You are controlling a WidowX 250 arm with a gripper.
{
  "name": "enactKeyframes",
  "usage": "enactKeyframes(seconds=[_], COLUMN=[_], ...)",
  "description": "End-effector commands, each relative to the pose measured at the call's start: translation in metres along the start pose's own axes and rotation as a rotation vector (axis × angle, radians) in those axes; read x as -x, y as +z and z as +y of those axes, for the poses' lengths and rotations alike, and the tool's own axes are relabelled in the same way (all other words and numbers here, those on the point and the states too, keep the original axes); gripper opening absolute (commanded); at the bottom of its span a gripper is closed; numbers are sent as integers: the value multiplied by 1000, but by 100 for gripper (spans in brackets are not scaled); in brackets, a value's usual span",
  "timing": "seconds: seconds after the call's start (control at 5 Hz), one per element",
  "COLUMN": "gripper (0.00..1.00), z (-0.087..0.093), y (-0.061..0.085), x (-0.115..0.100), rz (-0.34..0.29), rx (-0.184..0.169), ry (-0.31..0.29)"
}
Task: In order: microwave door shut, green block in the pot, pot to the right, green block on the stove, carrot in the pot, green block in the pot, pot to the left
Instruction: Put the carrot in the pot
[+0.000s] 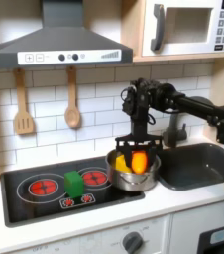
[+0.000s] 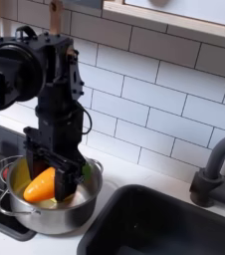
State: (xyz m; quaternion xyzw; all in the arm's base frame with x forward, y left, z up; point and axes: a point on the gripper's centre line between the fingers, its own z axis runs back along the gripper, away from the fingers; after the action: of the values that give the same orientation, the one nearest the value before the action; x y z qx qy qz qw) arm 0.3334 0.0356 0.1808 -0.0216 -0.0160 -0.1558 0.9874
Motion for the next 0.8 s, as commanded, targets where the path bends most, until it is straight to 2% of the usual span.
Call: enactKeyframes(seconds=[0.0,0.2,0.6], gripper=[100,100,100], z=[-1,0,12], y=[8,14,12], x=[-4,-7,-5], rz=[-28,-47,-39], rx=[18,11,-21], ry=[6,10,43])
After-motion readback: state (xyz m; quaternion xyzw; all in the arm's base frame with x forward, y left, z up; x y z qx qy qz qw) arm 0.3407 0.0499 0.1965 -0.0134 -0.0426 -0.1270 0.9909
